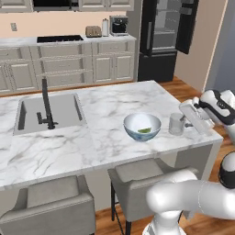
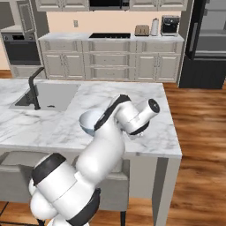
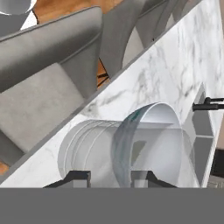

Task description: There is a bowl on the dining counter. Grab a lemon wedge from the fridge and place it in the bowl. Then get the liquor bottle and glass cup from the cabinet and place them next to the bowl.

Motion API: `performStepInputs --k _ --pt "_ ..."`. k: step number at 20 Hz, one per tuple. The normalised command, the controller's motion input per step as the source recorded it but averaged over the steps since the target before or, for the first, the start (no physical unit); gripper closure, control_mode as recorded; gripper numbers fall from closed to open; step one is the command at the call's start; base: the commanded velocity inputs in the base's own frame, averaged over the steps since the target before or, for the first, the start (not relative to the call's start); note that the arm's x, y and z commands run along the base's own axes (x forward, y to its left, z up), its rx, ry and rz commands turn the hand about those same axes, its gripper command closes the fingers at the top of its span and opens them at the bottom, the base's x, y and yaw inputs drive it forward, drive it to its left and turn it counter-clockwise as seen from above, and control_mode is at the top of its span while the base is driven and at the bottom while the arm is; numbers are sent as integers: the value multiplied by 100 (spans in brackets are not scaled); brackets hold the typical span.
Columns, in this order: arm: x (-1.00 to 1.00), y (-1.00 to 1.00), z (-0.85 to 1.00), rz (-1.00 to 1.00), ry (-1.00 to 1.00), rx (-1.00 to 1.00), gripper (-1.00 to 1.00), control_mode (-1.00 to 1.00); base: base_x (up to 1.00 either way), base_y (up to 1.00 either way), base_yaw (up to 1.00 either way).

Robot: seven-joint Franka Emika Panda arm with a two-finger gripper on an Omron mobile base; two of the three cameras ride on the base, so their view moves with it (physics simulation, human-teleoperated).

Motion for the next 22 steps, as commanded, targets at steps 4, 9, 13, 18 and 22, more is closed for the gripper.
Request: performStepInputs --k 4,9,13,18,22 --pt "45 -34 -32 8 -2 0 100 -100 0 0 0" --pt "38 -18 -47 4 -6 0 100 -100 0 0 0" --pt "33 -4 -44 1 -7 0 100 -100 0 0 0" --pt "29 0 -39 0 -3 0 100 -100 0 0 0" --pt "34 0 -38 0 0 0 100 -100 0 0 0"
